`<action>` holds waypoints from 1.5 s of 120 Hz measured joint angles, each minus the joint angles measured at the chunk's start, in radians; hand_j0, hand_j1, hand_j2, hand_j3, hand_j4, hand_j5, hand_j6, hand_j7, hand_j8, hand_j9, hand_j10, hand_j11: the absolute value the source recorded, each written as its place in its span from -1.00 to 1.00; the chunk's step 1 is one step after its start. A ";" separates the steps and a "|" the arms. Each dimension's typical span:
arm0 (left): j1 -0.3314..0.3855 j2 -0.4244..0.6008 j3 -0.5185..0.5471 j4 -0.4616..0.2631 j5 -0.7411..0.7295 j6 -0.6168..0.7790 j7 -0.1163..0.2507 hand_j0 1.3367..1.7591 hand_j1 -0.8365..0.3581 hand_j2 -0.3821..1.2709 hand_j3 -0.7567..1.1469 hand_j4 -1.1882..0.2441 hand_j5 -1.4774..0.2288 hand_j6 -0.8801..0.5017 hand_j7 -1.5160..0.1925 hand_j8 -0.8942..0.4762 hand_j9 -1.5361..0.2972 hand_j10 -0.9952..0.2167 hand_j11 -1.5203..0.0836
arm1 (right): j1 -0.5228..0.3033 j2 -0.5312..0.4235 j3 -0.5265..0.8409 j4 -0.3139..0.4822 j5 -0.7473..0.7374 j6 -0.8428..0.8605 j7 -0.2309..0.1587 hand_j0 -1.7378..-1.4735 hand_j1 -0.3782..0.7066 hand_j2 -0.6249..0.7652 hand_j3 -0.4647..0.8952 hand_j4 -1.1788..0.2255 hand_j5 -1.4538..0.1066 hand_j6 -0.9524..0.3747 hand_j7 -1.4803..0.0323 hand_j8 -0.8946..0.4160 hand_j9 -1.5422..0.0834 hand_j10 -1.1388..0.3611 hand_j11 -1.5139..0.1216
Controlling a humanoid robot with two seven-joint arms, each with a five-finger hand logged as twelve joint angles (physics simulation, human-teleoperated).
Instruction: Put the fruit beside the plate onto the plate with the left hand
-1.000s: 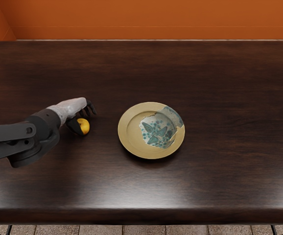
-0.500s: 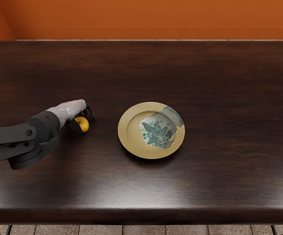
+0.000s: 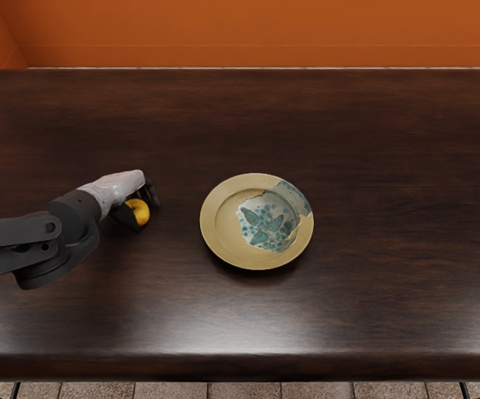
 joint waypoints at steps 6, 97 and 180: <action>0.000 0.001 0.000 0.000 -0.002 -0.001 0.000 0.48 -0.14 -0.22 -0.21 -0.28 -0.06 -0.49 -0.10 -0.31 -0.20 -0.23 -0.11 | 0.000 0.000 0.000 0.000 0.000 0.000 0.000 -0.40 -0.87 -0.11 -0.32 0.63 0.81 0.39 0.90 0.31 0.84 0.47 0.80; -0.031 -0.002 -0.003 0.006 -0.055 -0.017 0.001 0.51 0.00 0.00 -0.20 -0.27 -0.33 -0.69 -0.24 -0.50 -0.29 -0.48 -0.22 | 0.000 0.000 0.000 -0.001 0.000 0.000 0.000 -0.40 -0.87 -0.11 -0.32 0.63 0.81 0.39 0.90 0.31 0.84 0.47 0.80; -0.231 -0.026 -0.072 0.006 -0.298 -0.112 0.001 0.51 0.00 -0.01 -0.20 -0.26 -0.36 -0.68 -0.25 -0.50 -0.29 -0.48 -0.22 | 0.002 0.000 -0.001 -0.001 0.000 0.000 0.000 -0.40 -0.87 -0.11 -0.32 0.63 0.81 0.39 0.90 0.31 0.84 0.47 0.80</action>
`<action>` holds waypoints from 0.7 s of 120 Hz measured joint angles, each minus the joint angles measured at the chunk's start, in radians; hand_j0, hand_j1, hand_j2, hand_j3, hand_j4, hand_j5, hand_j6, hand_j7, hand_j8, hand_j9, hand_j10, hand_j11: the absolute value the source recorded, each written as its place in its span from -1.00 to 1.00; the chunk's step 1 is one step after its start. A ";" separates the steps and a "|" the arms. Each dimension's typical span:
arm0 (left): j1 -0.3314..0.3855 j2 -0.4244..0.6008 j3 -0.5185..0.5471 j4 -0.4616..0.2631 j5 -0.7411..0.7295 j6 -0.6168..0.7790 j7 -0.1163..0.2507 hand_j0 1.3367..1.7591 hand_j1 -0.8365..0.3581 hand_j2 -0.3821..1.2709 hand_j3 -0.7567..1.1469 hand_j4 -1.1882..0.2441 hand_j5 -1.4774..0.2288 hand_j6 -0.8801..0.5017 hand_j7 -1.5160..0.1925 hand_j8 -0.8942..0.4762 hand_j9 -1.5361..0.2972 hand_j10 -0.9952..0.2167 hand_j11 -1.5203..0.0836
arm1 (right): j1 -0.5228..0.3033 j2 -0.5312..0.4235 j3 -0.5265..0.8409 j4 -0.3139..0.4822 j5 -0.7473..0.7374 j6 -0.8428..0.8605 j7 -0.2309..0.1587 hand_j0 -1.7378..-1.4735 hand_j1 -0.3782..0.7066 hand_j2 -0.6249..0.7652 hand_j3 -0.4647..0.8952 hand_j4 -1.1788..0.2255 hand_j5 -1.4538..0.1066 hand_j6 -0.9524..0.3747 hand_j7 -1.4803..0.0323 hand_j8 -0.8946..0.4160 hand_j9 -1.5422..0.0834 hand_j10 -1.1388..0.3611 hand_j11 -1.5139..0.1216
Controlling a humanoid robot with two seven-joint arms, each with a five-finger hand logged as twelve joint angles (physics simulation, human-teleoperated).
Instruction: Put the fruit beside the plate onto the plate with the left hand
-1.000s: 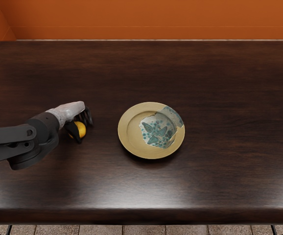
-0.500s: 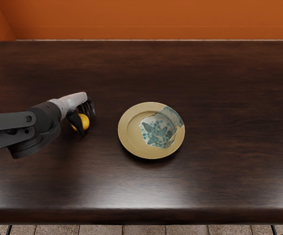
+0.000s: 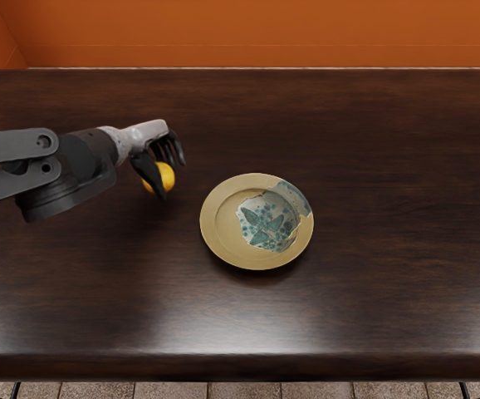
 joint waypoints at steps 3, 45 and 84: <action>-0.010 -0.004 0.000 0.000 -0.011 -0.001 0.000 0.51 0.00 -0.01 -0.20 -0.26 -0.36 -0.68 -0.25 -0.50 -0.29 -0.48 -0.22 | 0.000 0.000 0.000 0.000 0.000 0.000 0.000 -0.40 -0.87 -0.11 -0.32 0.63 0.81 0.39 0.90 0.31 0.84 0.47 0.80; -0.112 -0.150 -0.001 0.037 -0.145 -0.006 0.000 0.51 -0.03 0.04 -0.20 -0.27 -0.37 -0.67 -0.25 -0.49 -0.30 -0.47 -0.23 | 0.001 0.000 0.000 0.001 0.000 0.000 0.000 -0.40 -0.87 -0.11 -0.32 0.63 0.81 0.39 0.90 0.31 0.84 0.47 0.80; -0.156 -0.327 0.000 0.120 -0.187 -0.004 0.000 0.51 -0.01 -0.01 -0.20 -0.29 -0.41 -0.64 -0.30 -0.46 -0.34 -0.44 -0.27 | 0.003 0.000 0.000 0.000 0.000 0.000 0.000 -0.40 -0.87 -0.11 -0.32 0.63 0.81 0.39 0.90 0.31 0.84 0.47 0.80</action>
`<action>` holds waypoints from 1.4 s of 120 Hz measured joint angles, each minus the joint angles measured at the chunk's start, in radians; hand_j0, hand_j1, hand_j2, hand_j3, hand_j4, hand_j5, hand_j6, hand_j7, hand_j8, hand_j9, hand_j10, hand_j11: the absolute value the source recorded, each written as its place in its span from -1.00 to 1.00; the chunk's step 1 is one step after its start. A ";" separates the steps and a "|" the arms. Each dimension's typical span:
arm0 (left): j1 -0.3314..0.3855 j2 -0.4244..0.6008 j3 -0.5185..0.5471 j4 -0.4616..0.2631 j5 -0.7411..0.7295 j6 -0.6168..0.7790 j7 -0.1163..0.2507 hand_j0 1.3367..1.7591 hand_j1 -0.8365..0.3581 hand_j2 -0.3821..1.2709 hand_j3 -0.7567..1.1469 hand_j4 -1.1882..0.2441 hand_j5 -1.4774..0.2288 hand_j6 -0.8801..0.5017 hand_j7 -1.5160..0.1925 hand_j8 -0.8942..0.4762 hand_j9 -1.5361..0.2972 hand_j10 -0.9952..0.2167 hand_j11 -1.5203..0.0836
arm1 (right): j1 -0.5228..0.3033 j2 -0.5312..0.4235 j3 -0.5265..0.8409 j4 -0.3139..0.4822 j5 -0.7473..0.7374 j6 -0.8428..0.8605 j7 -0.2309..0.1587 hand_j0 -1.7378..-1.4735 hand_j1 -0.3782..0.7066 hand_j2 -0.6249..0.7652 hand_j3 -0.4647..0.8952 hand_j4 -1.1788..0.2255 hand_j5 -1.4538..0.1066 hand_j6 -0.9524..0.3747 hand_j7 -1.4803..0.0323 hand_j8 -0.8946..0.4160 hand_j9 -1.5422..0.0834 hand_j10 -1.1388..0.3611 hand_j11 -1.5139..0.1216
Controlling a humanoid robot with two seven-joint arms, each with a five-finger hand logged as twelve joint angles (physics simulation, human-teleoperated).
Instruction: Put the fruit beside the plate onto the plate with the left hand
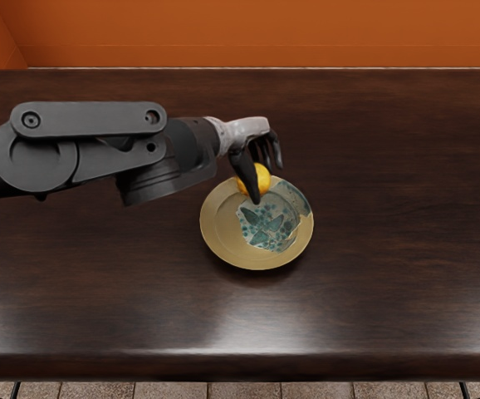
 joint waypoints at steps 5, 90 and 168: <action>0.000 -0.020 0.000 0.009 -0.003 0.002 0.000 0.51 -0.01 -0.01 -0.20 -0.29 -0.42 -0.64 -0.30 -0.46 -0.34 -0.45 -0.28 | 0.000 0.000 0.000 0.000 0.000 0.000 0.000 -0.40 -0.87 -0.11 -0.32 0.63 0.81 0.39 0.90 0.31 0.84 0.47 0.80; -0.002 -0.071 0.000 0.027 -0.031 0.090 0.000 0.52 0.64 -0.40 -0.20 0.37 0.40 -0.01 0.46 0.06 0.38 0.31 0.55 | 0.006 0.000 -0.001 0.001 0.000 0.000 0.000 -0.40 -0.87 -0.11 -0.32 0.63 0.81 0.39 0.90 0.31 0.84 0.47 0.80; 0.141 0.155 -0.314 -0.171 -0.551 0.105 0.000 0.52 0.86 -0.52 -0.20 0.57 0.63 0.18 0.67 0.21 0.58 0.53 0.79 | 0.010 0.000 0.000 0.002 0.001 0.000 -0.003 -0.40 -0.87 -0.11 -0.32 0.63 0.81 0.39 0.90 0.31 0.84 0.47 0.80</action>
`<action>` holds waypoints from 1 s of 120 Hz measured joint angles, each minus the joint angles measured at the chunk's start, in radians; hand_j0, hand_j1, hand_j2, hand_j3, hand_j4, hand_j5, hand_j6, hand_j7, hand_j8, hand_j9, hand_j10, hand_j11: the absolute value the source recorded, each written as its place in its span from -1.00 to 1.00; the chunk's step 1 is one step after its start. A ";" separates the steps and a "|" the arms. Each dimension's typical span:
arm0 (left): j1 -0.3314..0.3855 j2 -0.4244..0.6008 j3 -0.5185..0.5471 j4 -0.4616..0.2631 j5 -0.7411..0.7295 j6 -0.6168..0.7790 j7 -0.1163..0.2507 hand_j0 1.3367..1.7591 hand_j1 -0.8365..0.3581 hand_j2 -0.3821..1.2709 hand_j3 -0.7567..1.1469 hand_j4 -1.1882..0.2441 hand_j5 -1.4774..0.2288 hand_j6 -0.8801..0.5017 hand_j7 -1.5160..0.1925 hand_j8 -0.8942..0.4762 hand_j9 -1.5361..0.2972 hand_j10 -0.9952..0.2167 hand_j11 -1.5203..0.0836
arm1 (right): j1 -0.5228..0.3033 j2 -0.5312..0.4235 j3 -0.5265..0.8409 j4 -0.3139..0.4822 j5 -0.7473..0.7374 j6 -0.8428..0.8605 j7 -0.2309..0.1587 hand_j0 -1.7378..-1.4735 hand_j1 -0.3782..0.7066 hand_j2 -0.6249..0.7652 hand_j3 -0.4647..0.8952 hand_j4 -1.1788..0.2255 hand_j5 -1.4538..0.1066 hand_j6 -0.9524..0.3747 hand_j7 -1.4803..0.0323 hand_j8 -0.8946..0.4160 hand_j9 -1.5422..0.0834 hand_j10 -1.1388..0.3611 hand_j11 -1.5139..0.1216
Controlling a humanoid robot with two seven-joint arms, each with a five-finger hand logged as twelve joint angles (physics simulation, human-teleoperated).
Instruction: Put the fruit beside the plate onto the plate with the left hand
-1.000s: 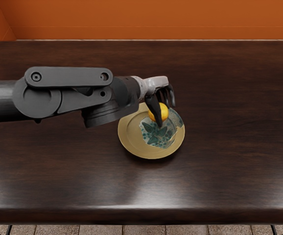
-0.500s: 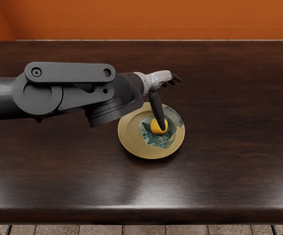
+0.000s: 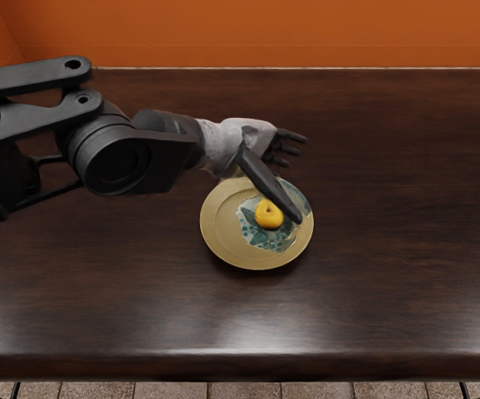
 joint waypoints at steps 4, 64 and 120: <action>0.011 0.024 -0.023 -0.012 -0.035 -0.002 0.000 0.52 0.86 -0.52 -0.20 0.57 0.63 0.18 0.68 0.21 0.58 0.54 0.79 | 0.001 0.000 0.000 0.001 0.000 0.000 0.000 -0.40 -0.87 -0.11 -0.32 0.63 0.81 0.39 0.90 0.31 0.84 0.47 0.80; 0.307 0.487 -0.265 -0.050 -0.509 -0.290 0.000 0.52 0.97 -0.54 -0.20 0.65 0.72 0.27 0.76 0.30 0.67 0.63 0.88 | 0.004 0.000 0.001 0.006 0.000 0.000 -0.001 -0.40 -0.87 -0.11 -0.32 0.63 0.81 0.39 0.90 0.31 0.84 0.47 0.80; 0.474 0.761 -0.264 0.018 -0.643 -0.863 0.000 0.52 0.98 -0.54 -0.20 0.67 0.73 0.28 0.77 0.31 0.68 0.65 0.89 | 0.004 0.000 0.002 0.008 0.000 0.000 0.000 -0.40 -0.87 -0.11 -0.32 0.63 0.81 0.39 0.90 0.32 0.84 0.47 0.80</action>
